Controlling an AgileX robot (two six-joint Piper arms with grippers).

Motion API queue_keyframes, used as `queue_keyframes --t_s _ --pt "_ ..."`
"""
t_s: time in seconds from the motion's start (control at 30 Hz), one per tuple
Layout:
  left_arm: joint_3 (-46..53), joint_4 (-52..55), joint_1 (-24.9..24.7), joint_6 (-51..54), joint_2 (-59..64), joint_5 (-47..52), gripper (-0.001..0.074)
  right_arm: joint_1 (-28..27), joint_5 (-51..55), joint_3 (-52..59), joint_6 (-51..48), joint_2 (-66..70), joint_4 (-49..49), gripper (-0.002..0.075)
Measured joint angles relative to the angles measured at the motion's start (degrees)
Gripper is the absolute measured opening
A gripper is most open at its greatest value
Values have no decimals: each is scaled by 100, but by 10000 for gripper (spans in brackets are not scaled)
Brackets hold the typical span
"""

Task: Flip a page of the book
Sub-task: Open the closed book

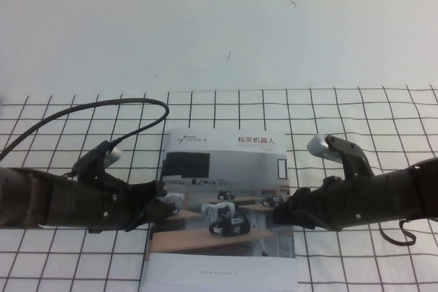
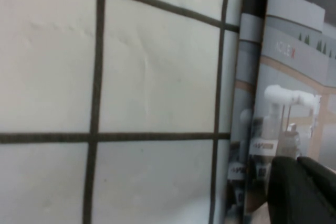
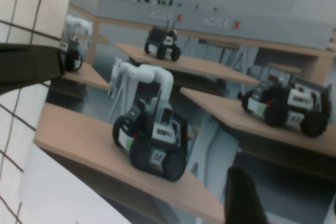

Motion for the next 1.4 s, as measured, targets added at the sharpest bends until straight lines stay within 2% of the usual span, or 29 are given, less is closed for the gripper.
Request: queue_keyframes --t_s 0.3,1.1,1.4 --pt "0 0 0 0 0 22 -3 -51 356 0 -416 56 280 366" --pt "0 0 0 14 0 22 -3 -18 1678 -71 -416 -563 346 366" --pt "0 -2 0 14 0 22 -3 7 1843 -71 -416 -578 346 366"
